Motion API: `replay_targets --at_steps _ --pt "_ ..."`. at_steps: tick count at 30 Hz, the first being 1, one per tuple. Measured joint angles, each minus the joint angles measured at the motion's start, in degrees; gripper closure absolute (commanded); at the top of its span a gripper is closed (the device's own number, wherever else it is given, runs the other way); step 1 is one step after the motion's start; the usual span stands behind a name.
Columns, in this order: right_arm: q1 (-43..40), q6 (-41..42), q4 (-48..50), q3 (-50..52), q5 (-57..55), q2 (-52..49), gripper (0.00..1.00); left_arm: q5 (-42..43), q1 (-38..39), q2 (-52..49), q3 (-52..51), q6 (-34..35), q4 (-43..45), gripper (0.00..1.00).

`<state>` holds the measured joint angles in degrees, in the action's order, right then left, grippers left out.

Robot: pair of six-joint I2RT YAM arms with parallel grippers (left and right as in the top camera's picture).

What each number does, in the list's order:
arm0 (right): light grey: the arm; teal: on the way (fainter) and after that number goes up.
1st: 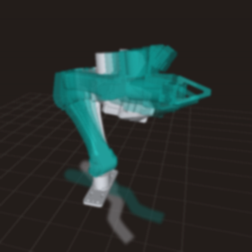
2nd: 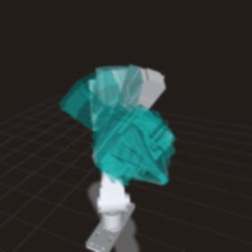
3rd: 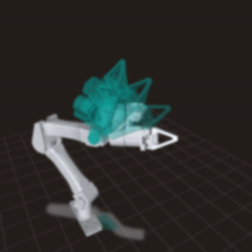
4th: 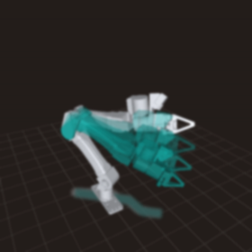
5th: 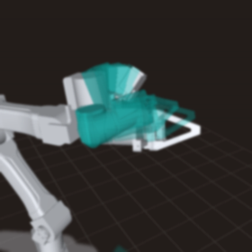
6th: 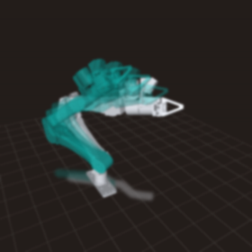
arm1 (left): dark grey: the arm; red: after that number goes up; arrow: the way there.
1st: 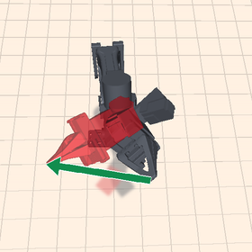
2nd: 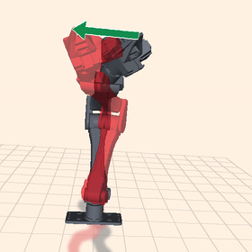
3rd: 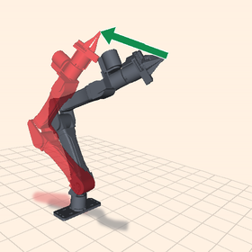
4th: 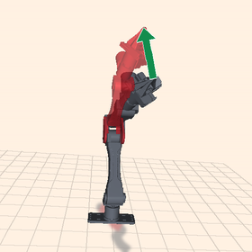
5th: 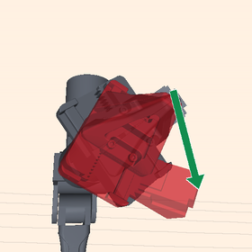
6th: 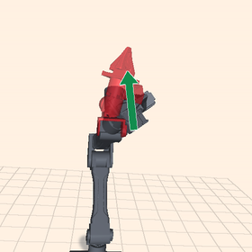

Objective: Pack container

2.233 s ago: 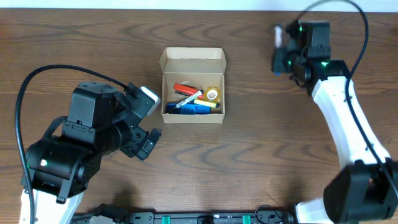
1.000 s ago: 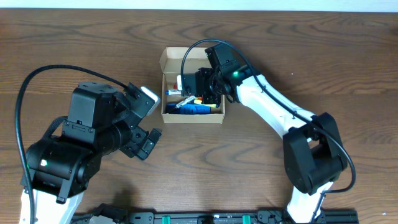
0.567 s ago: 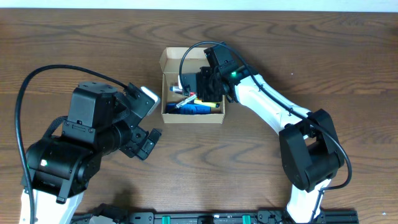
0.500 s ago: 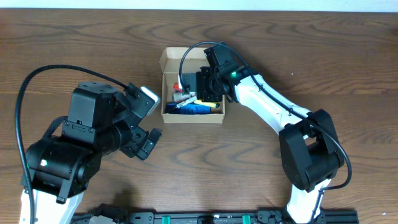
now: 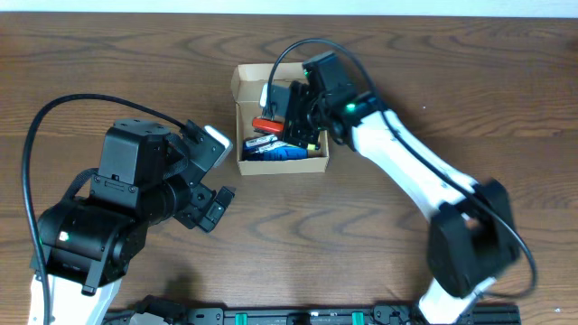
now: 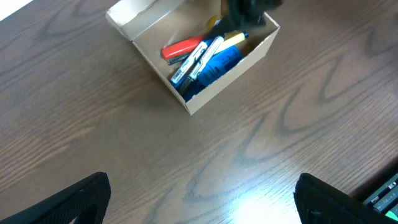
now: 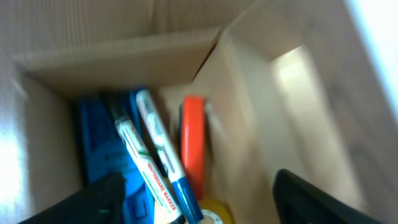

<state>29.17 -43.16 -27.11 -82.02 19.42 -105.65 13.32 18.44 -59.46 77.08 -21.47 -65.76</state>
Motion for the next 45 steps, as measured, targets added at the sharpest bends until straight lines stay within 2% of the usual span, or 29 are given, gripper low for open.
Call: replay_targets --at_steps 2,4,5,6,14,24,29,37,45 --pt "0.0 1.8 0.0 0.0 0.5 3.6 0.43 0.0 0.0 0.0 0.0 0.0 0.0 0.05" --pt "0.0 3.9 -0.5 0.0 0.7 7.7 0.85 0.0 0.0 0.0 0.0 0.0 0.0 0.05" --pt "0.0 4.5 -0.9 0.0 0.9 9.1 0.97 0.0 0.0 0.0 0.0 0.0 0.0 0.05" --pt "0.0 5.4 -1.5 0.0 1.0 10.7 0.99 0.0 0.0 0.0 0.0 0.0 0.0 0.05" --pt "-2.2 10.3 -10.1 -0.1 1.6 16.1 0.99 0.0 0.0 0.0 0.0 0.0 0.1 0.05" --pt "-15.2 24.8 -14.7 -0.1 1.4 8.9 0.99 0.0 0.0 0.0 0.0 0.0 0.3 0.05" --pt "-20.0 30.2 -14.7 -0.1 5.6 3.5 0.99 -0.4 0.0 0.0 0.0 0.0 2.6 0.05" --pt "-20.7 35.5 -9.8 -0.1 11.9 -1.1 0.99 -1.4 -0.2 -2.1 0.0 0.1 8.2 0.05" --pt "-20.7 44.5 -4.3 -0.1 11.6 -5.5 0.99 -2.6 -6.7 -14.1 0.1 7.8 15.5 0.05"
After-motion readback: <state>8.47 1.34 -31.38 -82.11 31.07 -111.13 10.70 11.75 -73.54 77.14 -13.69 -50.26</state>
